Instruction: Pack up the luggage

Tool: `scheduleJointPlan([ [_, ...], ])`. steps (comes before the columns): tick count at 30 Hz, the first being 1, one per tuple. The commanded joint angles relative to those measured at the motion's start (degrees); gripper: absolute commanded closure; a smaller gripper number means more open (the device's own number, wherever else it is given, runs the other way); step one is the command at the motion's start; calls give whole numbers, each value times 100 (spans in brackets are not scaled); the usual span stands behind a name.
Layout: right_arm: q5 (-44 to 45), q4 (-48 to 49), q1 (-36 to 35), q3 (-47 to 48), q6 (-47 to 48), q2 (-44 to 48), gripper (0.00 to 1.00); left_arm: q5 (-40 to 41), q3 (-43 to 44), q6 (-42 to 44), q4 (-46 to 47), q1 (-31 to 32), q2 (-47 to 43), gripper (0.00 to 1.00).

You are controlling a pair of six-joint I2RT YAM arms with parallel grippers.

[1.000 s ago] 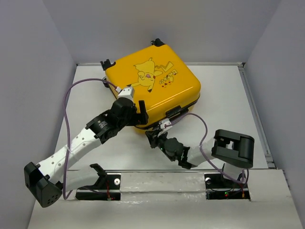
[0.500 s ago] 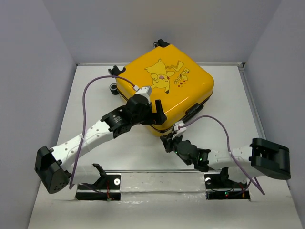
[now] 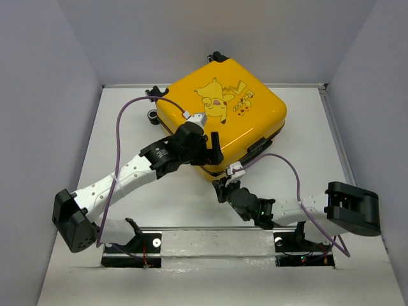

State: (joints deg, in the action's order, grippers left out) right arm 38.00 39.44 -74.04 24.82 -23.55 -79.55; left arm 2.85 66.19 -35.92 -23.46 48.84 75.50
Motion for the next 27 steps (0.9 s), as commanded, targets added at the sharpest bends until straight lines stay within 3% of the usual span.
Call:
scheduleJointPlan([
  [1, -2183, 1004, -858, 173, -228, -52, 93, 538, 340, 523, 3298, 82, 307, 1],
  [3, -2139, 900, -858, -89, -378, 114, 93, 945, 516, 849, 2796, -102, 149, 1],
  [6, -2077, 837, -858, -372, -624, 308, 93, 604, 605, 999, 2146, -593, -53, 1],
  [9, -2095, 776, -858, -627, -765, 545, 93, -589, 570, 1053, 1793, -1725, -352, 1],
  [11, -2130, 706, -858, -715, -800, 668, 93, -1292, 316, 860, 2028, -2622, -518, 1],
  [14, -2086, 600, -858, -820, -826, 861, 93, -1507, 218, 649, 2127, -3544, -537, 1],
  [20, -1945, 398, -858, -970, -818, 1125, 93, -1648, 797, 376, 2302, -4487, 314, 1],
  [27, -1901, 310, -858, -1076, -835, 1196, 93, -2289, 1984, 182, 2013, -5025, 2141, 1],
])
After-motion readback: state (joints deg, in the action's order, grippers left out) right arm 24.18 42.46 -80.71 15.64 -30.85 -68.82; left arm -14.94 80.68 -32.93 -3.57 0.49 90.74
